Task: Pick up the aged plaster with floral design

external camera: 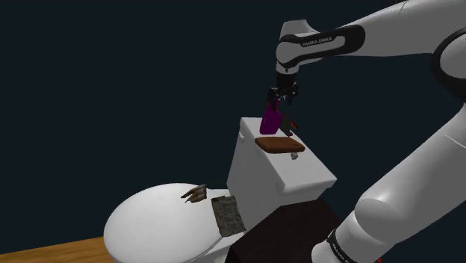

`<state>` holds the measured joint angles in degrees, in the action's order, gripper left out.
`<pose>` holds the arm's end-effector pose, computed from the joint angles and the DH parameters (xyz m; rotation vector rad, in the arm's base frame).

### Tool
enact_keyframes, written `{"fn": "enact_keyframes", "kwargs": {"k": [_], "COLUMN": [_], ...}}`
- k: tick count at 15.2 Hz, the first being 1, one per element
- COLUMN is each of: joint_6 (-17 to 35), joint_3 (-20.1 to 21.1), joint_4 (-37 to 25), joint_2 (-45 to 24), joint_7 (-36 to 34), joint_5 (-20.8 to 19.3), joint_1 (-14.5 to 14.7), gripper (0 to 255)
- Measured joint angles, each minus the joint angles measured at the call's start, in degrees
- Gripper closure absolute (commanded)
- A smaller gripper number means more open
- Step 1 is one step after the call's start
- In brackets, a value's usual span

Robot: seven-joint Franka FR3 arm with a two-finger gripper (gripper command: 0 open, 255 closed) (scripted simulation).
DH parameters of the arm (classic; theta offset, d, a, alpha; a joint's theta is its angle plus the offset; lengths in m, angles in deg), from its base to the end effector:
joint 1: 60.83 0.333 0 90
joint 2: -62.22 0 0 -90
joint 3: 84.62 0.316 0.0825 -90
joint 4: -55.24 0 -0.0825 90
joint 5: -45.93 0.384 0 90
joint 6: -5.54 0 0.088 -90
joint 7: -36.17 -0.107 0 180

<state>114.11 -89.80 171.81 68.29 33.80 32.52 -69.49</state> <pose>0.5028 -0.1427 0.4903 2.9187 -0.2982 -0.0802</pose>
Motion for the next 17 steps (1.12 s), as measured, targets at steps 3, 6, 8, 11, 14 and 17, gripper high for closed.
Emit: {"fn": "enact_keyframes", "kwargs": {"k": [3,6,8,11,14,17], "joint_6": [1.87,3.04,3.29,5.08,7.00,8.54], "joint_3": [-0.73,-1.69,-2.13,-2.40,-2.44,-2.46], "joint_4": [-3.71,-8.48,-12.06,-11.12,-9.89,-8.82], "joint_2": [-5.26,-10.72,-14.31,-15.07,-15.69,-16.38], "joint_7": [-0.44,-0.43,-0.41,-0.80,-1.36,-1.91], "joint_5": [-2.11,-3.99,-4.76,-5.27,-5.51,-5.69], "joint_1": [-0.85,-1.80,-2.21,-2.46,-2.52,-2.54], "gripper": [0,0,0,0,0,255]}}
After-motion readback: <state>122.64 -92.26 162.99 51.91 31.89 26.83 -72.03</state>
